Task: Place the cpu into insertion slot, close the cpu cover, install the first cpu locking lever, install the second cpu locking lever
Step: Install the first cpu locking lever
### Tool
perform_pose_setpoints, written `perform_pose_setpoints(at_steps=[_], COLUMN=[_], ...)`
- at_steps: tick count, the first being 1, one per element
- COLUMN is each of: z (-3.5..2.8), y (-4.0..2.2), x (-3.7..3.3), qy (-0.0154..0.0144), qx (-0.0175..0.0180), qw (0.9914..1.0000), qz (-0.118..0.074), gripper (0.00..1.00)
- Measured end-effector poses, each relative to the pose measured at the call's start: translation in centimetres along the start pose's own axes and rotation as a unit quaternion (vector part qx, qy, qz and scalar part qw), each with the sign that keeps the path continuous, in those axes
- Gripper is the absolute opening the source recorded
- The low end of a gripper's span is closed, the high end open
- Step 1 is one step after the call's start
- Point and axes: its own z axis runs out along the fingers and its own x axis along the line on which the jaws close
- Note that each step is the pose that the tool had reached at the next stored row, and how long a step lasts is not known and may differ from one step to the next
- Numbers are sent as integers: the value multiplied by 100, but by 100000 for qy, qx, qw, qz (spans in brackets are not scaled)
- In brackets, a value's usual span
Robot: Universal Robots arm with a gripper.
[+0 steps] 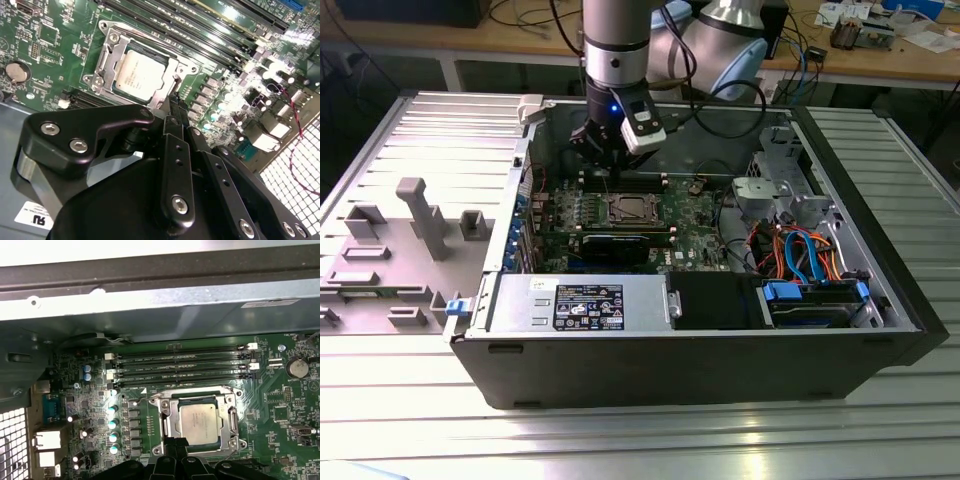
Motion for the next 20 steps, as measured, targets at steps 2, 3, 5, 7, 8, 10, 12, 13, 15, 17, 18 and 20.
perform_pose_setpoints(at_steps=[2,3,5,7,8,10,12,13,15,17,18,20], z=[-1,-1,-1,-2,-2,-3,-3,-3,-4,-4,-5,-4], y=[-2,-3,-5,-8,-9,-15,-20,-21,-22,-23,-23,-23], x=[27,36,73,115,128,217,279,300,315,325,328,333], qy=[-2,-4,-8,-18,-22,-44,-55,-62,-64,-63,-59,-64], qx=[2,3,2,4,2,1,-5,-7,-5,-1,2,-4], qw=[100000,100000,100000,100000,100000,100000,100000,100000,100000,100000,100000,100000], qz=[-4,-5,-4,0,-2,1,-2,-6,-4,-3,-4,-2], gripper=[11,11,11,11,11,11,11,11,11,11,11,11])
